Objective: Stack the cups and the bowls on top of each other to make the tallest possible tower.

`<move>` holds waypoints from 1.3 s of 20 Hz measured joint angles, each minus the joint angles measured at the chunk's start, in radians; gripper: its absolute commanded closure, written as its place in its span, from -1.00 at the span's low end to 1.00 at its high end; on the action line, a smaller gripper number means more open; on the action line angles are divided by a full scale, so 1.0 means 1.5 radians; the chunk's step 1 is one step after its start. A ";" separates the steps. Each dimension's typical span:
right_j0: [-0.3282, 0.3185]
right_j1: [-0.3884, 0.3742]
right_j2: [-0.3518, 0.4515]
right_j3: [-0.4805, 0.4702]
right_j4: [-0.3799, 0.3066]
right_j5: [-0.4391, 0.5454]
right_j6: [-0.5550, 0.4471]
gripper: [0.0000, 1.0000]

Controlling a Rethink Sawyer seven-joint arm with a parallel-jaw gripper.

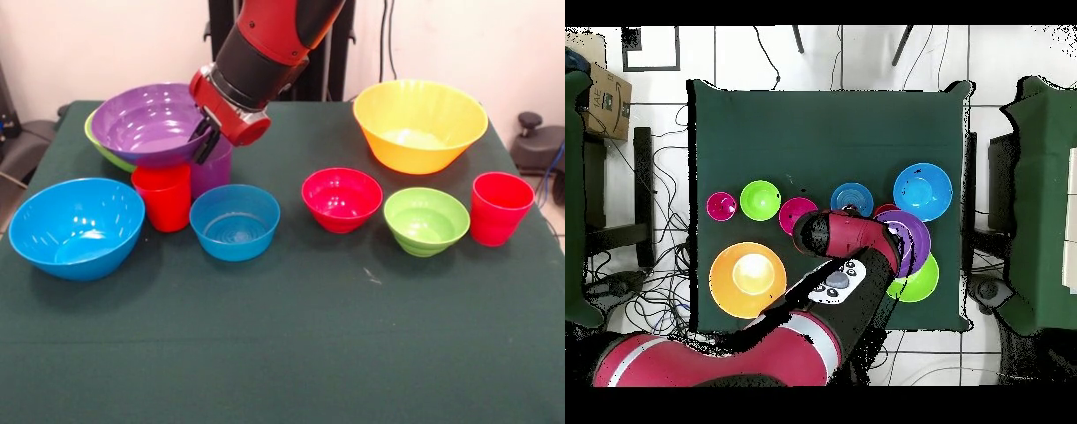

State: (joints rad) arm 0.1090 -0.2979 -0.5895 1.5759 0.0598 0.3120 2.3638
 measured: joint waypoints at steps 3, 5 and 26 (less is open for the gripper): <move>0.000 0.000 0.000 -0.004 0.000 0.002 0.000 1.00; 0.000 0.000 0.000 -0.007 0.000 0.004 0.000 1.00; 0.001 0.000 0.006 -0.041 -0.005 0.041 0.000 1.00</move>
State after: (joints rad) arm 0.1098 -0.2975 -0.5799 1.5146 0.0528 0.3727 2.3638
